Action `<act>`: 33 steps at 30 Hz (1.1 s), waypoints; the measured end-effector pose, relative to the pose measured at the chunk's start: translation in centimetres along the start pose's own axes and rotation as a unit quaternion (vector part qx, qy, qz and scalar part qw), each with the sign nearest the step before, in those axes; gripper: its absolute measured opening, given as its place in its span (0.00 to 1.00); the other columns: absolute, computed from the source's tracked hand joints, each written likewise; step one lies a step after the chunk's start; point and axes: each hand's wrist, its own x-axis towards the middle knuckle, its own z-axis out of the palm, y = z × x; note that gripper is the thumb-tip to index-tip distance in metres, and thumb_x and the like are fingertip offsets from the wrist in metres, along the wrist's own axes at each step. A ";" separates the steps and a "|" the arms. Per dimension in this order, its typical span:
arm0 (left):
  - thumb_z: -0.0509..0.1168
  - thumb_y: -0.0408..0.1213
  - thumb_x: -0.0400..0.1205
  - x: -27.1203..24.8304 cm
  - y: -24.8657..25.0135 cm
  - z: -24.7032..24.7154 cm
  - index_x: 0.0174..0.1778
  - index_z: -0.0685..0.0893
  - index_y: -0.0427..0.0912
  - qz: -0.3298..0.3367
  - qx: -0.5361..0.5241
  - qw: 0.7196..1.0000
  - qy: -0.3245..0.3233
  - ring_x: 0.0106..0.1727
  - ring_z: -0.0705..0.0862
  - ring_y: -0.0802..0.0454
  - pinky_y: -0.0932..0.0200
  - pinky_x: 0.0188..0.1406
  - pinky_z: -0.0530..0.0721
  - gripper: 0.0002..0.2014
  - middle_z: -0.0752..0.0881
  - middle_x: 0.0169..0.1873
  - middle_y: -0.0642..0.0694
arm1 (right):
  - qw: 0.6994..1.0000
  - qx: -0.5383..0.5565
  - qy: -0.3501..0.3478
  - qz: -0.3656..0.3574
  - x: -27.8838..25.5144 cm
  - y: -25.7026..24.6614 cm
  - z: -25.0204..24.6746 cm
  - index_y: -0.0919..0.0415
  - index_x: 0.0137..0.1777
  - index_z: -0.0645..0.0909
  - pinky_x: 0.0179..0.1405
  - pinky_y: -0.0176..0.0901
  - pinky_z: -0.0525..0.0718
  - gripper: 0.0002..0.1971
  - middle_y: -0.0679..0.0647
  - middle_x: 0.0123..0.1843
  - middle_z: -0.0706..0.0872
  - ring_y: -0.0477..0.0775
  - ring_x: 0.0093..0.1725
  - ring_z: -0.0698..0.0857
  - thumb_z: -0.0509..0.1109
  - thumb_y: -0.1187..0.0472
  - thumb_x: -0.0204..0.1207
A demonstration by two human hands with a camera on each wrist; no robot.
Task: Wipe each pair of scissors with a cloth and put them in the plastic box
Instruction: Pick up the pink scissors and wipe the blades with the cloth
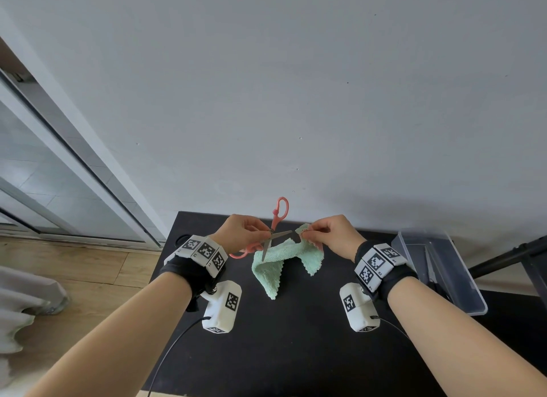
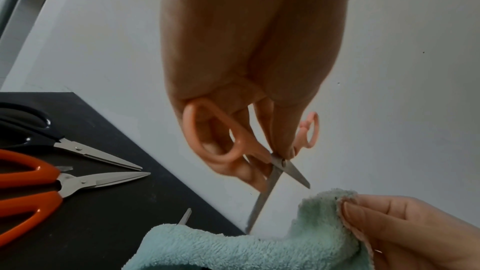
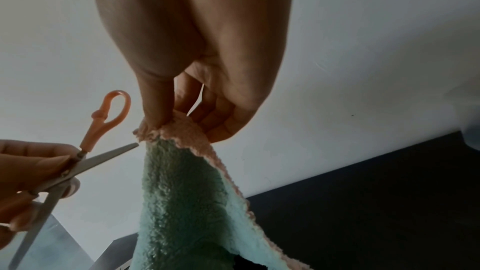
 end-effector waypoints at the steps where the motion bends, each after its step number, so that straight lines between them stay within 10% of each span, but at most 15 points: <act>1: 0.69 0.31 0.80 -0.1 0.1 0.0 0.47 0.85 0.34 -0.010 -0.017 1.000 0.003 0.21 0.83 0.58 0.71 0.19 0.76 0.04 0.86 0.30 0.41 | 1.000 0.003 0.002 0.002 0.0 0.2 0.0 0.52 0.32 0.85 0.40 0.32 0.77 0.09 0.40 0.22 0.84 0.36 0.27 0.80 0.75 0.62 0.74; 5: 0.69 0.32 0.80 -0.4 0.0 0.1 0.53 0.84 0.33 -0.019 -0.020 0.999 0.025 0.15 0.79 0.57 0.69 0.13 0.70 0.08 0.84 0.27 0.40 | 1.000 0.015 0.020 0.009 -0.3 0.8 -0.1 0.59 0.31 0.86 0.41 0.34 0.77 0.10 0.54 0.26 0.82 0.49 0.31 0.79 0.75 0.61 0.74; 11: 0.61 0.22 0.80 -0.3 0.1 0.2 0.55 0.79 0.33 0.002 -0.019 0.999 0.033 0.14 0.75 0.60 0.68 0.15 0.69 0.10 0.81 0.28 0.40 | 0.999 0.024 0.046 0.014 -0.5 1.7 0.0 0.56 0.29 0.85 0.41 0.30 0.79 0.12 0.46 0.23 0.82 0.46 0.31 0.79 0.74 0.62 0.75; 14: 0.53 0.16 0.77 -0.2 0.0 0.0 0.52 0.81 0.33 0.006 -0.017 1.000 0.023 0.15 0.76 0.61 0.70 0.12 0.67 0.16 0.79 0.32 0.39 | 0.997 0.042 0.059 0.019 -0.6 1.5 0.2 0.64 0.35 0.87 0.40 0.26 0.79 0.09 0.63 0.31 0.85 0.53 0.36 0.81 0.74 0.62 0.75; 20: 0.75 0.25 0.71 0.5 -0.9 0.0 0.46 0.82 0.43 0.048 0.013 0.998 0.024 0.29 0.77 0.54 0.67 0.26 0.75 0.13 0.82 0.36 0.46 | 0.996 0.049 0.069 0.022 -0.3 1.2 0.3 0.73 0.41 0.87 0.41 0.27 0.80 0.12 0.74 0.40 0.86 0.55 0.39 0.82 0.74 0.61 0.75; 33: 0.72 0.34 0.77 0.6 -1.2 -0.1 0.45 0.84 0.32 0.081 -0.018 0.995 0.060 0.23 0.83 0.61 0.71 0.22 0.74 0.08 0.91 0.33 0.49 | 0.995 0.063 0.079 0.027 -0.3 1.0 0.1 0.64 0.34 0.88 0.50 0.43 0.80 0.09 0.54 0.28 0.85 0.50 0.33 0.81 0.75 0.61 0.74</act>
